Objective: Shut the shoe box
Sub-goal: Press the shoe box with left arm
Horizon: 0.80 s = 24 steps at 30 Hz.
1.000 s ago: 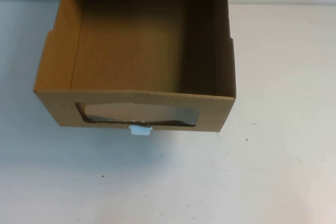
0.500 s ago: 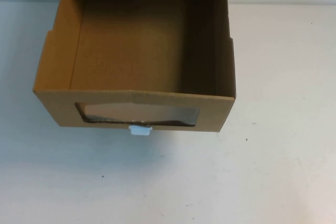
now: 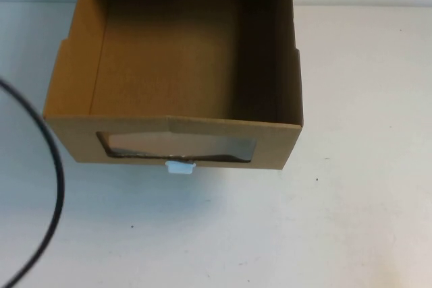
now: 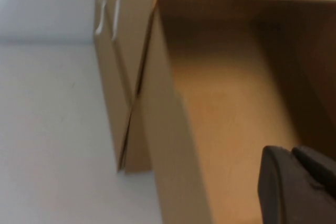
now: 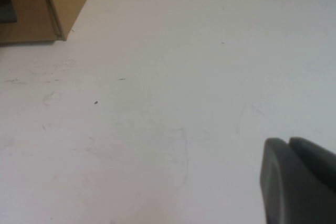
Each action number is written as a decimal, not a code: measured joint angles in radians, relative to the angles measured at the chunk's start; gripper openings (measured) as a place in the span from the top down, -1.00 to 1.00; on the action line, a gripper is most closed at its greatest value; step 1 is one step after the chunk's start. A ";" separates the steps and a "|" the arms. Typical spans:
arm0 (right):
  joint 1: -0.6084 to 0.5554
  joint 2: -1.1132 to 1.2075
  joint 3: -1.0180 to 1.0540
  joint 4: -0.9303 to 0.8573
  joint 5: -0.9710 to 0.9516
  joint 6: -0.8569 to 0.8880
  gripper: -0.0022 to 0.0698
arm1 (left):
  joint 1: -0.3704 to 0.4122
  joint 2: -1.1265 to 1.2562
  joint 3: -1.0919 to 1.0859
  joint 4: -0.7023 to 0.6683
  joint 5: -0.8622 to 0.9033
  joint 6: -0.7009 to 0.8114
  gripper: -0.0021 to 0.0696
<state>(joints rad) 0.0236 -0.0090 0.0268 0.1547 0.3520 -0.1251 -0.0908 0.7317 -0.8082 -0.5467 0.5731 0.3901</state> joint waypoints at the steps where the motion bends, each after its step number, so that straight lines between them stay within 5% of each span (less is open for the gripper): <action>1: 0.000 0.000 0.000 0.000 0.000 0.000 0.97 | 0.000 0.054 -0.066 -0.015 0.016 0.023 0.95; 13: 0.000 0.000 0.000 0.000 0.000 0.000 0.97 | 0.000 0.657 -0.802 -0.078 0.290 0.175 0.95; 24: 0.000 0.000 0.000 0.000 0.000 0.000 0.97 | -0.007 1.021 -1.159 -0.131 0.385 0.223 0.95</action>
<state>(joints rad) 0.0236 -0.0090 0.0268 0.1547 0.3520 -0.1251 -0.0979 1.7530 -1.9675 -0.6779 0.9581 0.6127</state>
